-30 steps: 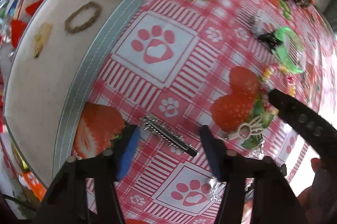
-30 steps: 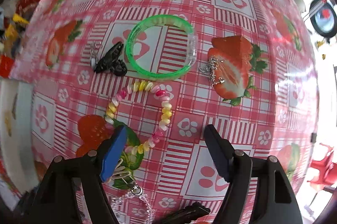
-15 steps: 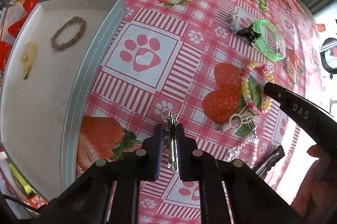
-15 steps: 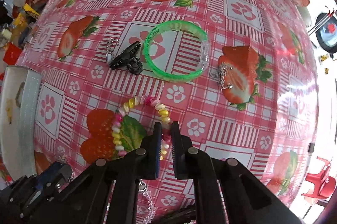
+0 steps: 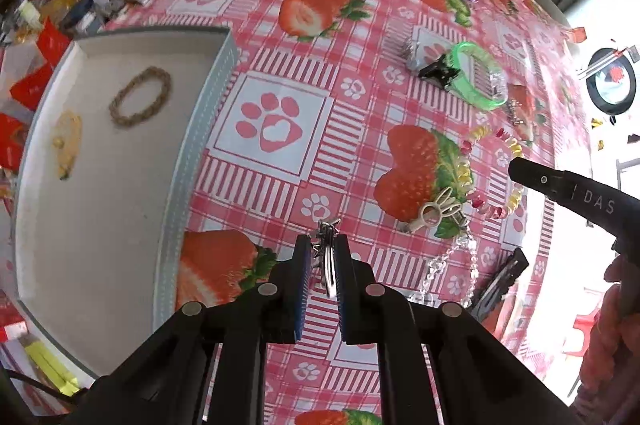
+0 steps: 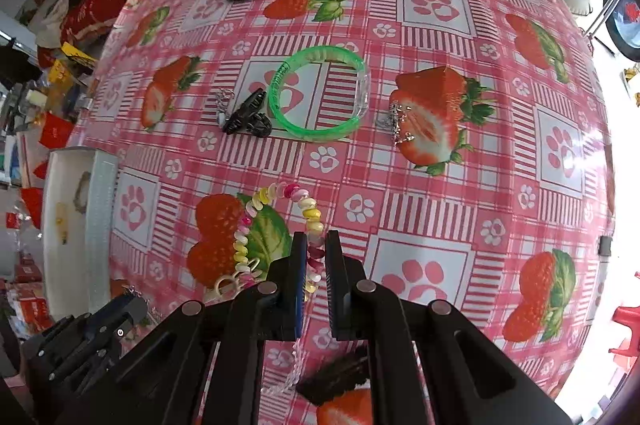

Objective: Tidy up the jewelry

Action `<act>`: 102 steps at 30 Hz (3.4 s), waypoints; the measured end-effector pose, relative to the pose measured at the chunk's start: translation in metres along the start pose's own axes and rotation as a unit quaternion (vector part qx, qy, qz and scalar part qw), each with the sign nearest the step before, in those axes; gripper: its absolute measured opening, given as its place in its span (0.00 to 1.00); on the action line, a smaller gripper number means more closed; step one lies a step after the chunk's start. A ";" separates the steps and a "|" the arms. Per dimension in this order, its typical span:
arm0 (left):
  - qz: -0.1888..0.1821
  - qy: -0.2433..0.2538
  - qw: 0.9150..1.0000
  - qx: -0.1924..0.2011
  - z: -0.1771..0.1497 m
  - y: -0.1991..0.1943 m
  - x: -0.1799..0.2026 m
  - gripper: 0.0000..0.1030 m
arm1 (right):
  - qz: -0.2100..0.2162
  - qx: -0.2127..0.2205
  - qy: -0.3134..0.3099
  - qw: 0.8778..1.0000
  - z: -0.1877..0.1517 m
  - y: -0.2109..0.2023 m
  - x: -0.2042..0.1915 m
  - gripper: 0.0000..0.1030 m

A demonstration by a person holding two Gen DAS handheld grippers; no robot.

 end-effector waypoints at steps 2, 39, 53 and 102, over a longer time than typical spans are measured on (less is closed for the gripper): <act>-0.004 0.009 1.000 0.008 0.001 -0.008 0.000 0.17 | 0.002 0.003 -0.001 1.000 -0.002 -0.006 0.000 0.09; 0.042 -0.056 0.997 -0.041 0.005 0.038 -0.004 0.89 | 0.011 0.002 0.025 1.000 -0.015 -0.036 0.013 0.09; 0.052 0.015 0.998 -0.039 0.014 0.047 0.027 0.23 | 0.010 -0.009 0.029 0.999 -0.025 -0.032 0.019 0.09; 0.034 0.228 0.972 0.053 0.004 -0.006 0.040 1.00 | 0.008 -0.018 0.052 0.998 -0.034 -0.037 0.022 0.09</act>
Point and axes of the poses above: each gripper's, at about its wrist camera, not at the fingertips, and y roughly the way its jaws point, x to its right, z to its top, the point moved 3 cm from there along y, roughly the way its jaws point, and after that the axes turned 9 degrees about y, right-handed, at the moved point
